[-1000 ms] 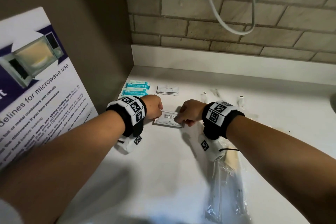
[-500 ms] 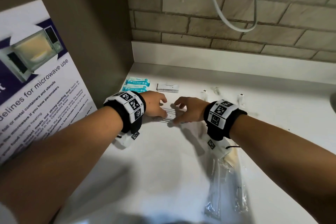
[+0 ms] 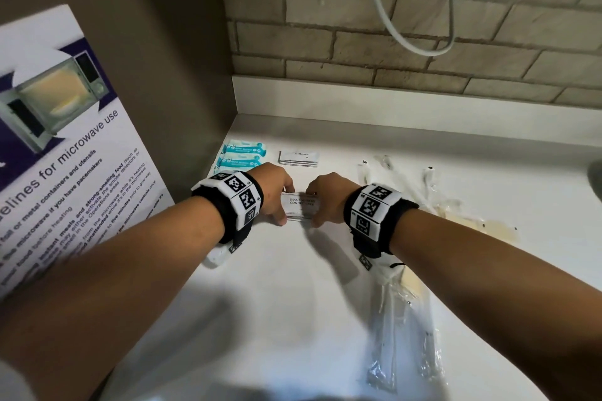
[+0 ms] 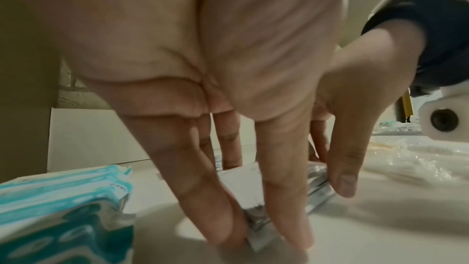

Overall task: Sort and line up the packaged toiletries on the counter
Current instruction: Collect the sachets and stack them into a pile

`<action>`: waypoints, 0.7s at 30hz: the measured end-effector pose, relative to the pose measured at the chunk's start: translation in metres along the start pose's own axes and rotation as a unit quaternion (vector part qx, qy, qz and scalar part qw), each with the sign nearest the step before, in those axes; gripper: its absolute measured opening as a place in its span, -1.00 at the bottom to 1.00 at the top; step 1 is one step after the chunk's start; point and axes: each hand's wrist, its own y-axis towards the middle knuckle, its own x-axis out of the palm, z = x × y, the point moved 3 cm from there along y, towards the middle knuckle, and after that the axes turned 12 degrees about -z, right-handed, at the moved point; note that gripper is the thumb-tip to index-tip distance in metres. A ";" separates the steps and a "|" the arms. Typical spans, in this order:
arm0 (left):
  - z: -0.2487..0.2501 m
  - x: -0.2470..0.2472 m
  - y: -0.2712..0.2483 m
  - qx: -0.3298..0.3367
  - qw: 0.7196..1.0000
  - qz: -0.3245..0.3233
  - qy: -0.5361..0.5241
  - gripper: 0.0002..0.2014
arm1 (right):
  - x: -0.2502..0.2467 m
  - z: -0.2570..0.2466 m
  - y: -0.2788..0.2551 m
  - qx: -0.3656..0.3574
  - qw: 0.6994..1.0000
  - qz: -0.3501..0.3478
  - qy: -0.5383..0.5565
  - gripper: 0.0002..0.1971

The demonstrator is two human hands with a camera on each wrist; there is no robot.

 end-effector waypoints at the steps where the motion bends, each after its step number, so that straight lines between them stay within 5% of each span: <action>1: 0.000 0.001 0.000 -0.002 1.000 -0.001 0.001 -0.40 | 0.000 -0.001 0.000 -0.001 1.000 0.000 -0.003 -0.48; 21: -0.007 0.005 0.002 -0.012 1.000 0.007 0.002 -0.37 | 0.002 -0.005 0.001 0.003 1.000 0.000 0.007 -0.50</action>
